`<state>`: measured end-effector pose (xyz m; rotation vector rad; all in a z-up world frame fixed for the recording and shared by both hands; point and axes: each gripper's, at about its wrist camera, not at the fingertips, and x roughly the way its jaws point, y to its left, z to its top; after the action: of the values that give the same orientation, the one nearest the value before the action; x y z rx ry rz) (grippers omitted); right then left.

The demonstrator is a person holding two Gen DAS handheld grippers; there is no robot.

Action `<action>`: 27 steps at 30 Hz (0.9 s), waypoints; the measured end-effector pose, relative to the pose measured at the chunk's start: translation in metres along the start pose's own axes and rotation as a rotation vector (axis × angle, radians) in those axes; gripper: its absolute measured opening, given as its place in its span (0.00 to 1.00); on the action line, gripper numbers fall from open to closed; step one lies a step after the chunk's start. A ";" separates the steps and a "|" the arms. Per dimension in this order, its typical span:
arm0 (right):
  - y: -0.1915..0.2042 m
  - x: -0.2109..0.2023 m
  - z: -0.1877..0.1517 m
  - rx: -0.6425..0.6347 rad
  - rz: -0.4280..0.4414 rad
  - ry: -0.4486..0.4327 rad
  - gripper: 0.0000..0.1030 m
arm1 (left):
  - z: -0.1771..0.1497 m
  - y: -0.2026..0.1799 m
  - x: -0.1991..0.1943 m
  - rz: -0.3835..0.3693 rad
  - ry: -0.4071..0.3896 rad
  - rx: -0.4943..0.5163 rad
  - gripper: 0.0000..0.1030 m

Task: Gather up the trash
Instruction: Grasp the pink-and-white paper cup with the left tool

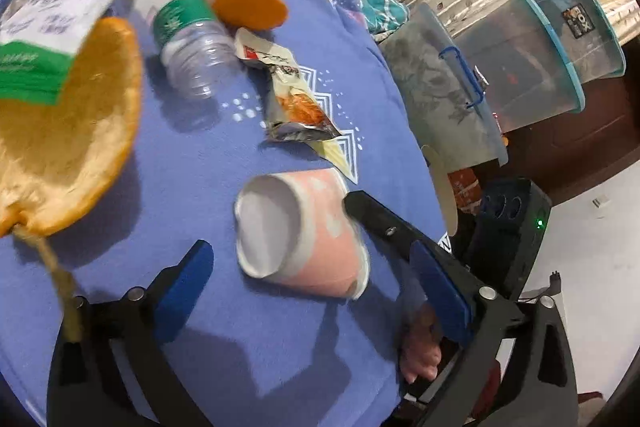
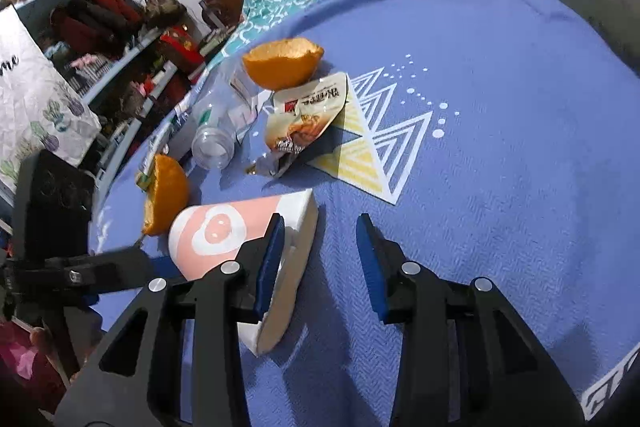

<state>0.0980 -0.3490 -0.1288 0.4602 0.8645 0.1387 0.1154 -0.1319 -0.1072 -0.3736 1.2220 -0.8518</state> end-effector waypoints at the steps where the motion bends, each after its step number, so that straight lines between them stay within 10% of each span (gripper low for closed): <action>1: 0.003 0.001 -0.001 -0.008 -0.010 -0.001 0.38 | 0.001 -0.002 0.003 0.001 -0.004 0.005 0.91; 8: 0.014 -0.001 -0.011 -0.043 0.003 0.013 0.36 | -0.002 -0.001 0.002 0.021 -0.038 0.013 0.88; 12: 0.017 -0.001 -0.014 -0.049 0.033 0.025 0.37 | -0.007 0.005 -0.006 0.157 -0.066 0.040 0.46; 27: -0.001 -0.024 0.005 -0.007 -0.088 -0.078 0.71 | -0.035 0.032 -0.043 0.104 -0.111 0.023 0.45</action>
<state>0.0858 -0.3585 -0.1092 0.4179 0.8065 0.0429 0.0906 -0.0730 -0.1118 -0.3313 1.1181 -0.7456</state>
